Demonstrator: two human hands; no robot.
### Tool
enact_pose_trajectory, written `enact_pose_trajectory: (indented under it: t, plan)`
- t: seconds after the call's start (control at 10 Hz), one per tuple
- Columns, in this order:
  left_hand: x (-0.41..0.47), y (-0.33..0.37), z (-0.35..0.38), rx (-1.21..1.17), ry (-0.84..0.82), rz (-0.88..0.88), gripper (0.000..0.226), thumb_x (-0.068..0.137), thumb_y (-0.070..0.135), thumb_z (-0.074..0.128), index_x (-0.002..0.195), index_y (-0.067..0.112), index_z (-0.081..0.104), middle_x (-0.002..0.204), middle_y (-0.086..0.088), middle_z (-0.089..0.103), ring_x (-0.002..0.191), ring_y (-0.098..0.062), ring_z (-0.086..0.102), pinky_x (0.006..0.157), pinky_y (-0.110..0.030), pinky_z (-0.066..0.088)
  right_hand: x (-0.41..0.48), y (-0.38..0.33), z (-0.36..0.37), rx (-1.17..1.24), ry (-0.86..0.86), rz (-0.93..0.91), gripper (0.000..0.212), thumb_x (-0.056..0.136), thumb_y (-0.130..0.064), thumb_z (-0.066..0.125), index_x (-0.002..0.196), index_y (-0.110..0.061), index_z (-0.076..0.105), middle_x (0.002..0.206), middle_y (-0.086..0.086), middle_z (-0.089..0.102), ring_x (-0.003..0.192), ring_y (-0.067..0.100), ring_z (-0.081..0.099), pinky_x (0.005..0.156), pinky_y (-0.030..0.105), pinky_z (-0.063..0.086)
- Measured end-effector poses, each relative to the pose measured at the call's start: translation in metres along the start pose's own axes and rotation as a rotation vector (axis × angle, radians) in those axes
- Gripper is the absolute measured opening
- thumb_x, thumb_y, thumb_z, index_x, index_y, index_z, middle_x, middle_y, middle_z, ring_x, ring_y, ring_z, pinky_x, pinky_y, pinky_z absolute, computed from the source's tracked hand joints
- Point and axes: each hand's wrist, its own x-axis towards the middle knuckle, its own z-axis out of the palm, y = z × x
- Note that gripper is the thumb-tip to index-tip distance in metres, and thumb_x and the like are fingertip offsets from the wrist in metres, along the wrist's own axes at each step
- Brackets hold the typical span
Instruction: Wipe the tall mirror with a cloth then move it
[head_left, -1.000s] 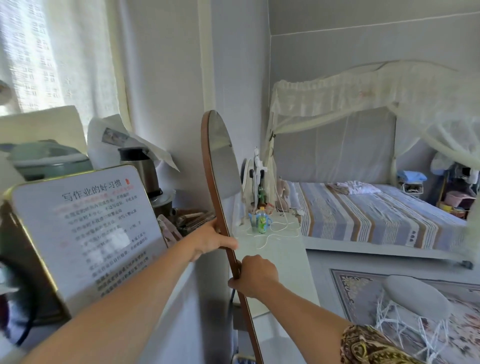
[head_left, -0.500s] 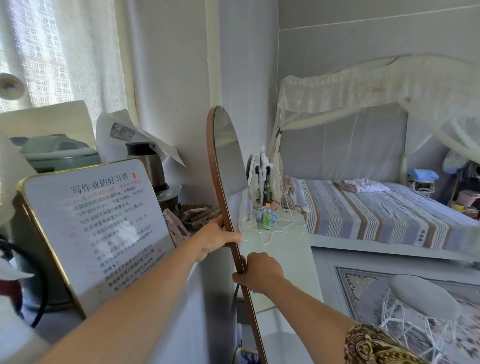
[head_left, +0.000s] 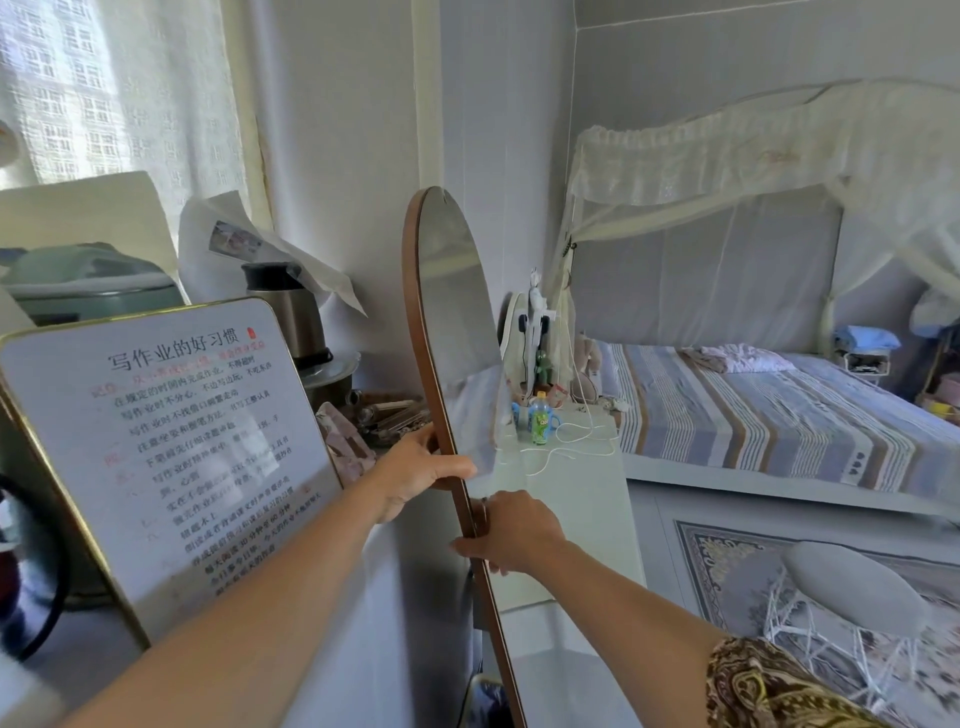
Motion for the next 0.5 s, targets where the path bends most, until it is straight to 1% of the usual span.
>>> enact_pose_trajectory:
  t: [0.1, 0.2, 0.3, 0.4, 0.5]
  plan:
    - [-0.001, -0.001, -0.001, 0.029, 0.013, -0.005, 0.028, 0.085, 0.001, 0.073, 0.105, 0.017, 0.063, 0.098, -0.001, 0.069, 0.091, -0.016, 0.066, 0.067, -0.013, 0.048, 0.001, -0.001, 0.000, 0.013, -0.012, -0.028, 0.060, 0.067, -0.076, 0.059, 0.090, -0.021, 0.068, 0.071, -0.001, 0.073, 0.067, 0.014, 0.070, 0.076, 0.034, 0.058]
    - [-0.002, -0.002, 0.000, 0.010, 0.028, -0.003, 0.028, 0.086, 0.001, 0.072, 0.098, 0.023, 0.061, 0.096, 0.003, 0.067, 0.091, -0.012, 0.064, 0.068, -0.012, 0.046, -0.003, 0.003, 0.005, 0.033, 0.005, -0.051, 0.065, 0.069, -0.078, 0.054, 0.096, -0.020, 0.066, 0.079, 0.001, 0.072, 0.074, 0.018, 0.070, 0.078, 0.037, 0.058]
    - [-0.005, -0.002, 0.003, -0.019, 0.048, -0.014, 0.027, 0.089, 0.001, 0.070, 0.098, 0.025, 0.061, 0.097, 0.005, 0.067, 0.091, -0.010, 0.063, 0.064, -0.008, 0.047, -0.011, 0.010, 0.006, 0.037, -0.027, -0.085, 0.055, 0.082, -0.067, 0.051, 0.093, -0.016, 0.065, 0.087, 0.003, 0.073, 0.082, 0.021, 0.070, 0.083, 0.038, 0.056]
    - [-0.007, -0.004, 0.010, -0.064, 0.092, -0.026, 0.028, 0.089, -0.001, 0.069, 0.109, 0.018, 0.064, 0.098, 0.004, 0.070, 0.094, -0.014, 0.065, 0.065, -0.008, 0.050, -0.017, 0.022, 0.003, 0.050, -0.027, -0.121, 0.043, 0.088, -0.055, 0.052, 0.090, -0.015, 0.066, 0.089, 0.004, 0.074, 0.086, 0.022, 0.070, 0.086, 0.038, 0.055]
    - [-0.009, -0.006, 0.015, -0.118, 0.141, -0.041, 0.022, 0.089, 0.003, 0.071, 0.104, 0.019, 0.066, 0.092, 0.005, 0.070, 0.092, -0.014, 0.065, 0.076, -0.019, 0.049, -0.019, 0.035, 0.005, 0.083, -0.030, -0.105, 0.033, 0.089, -0.048, 0.053, 0.093, -0.019, 0.067, 0.093, 0.005, 0.074, 0.088, 0.023, 0.070, 0.087, 0.037, 0.054]
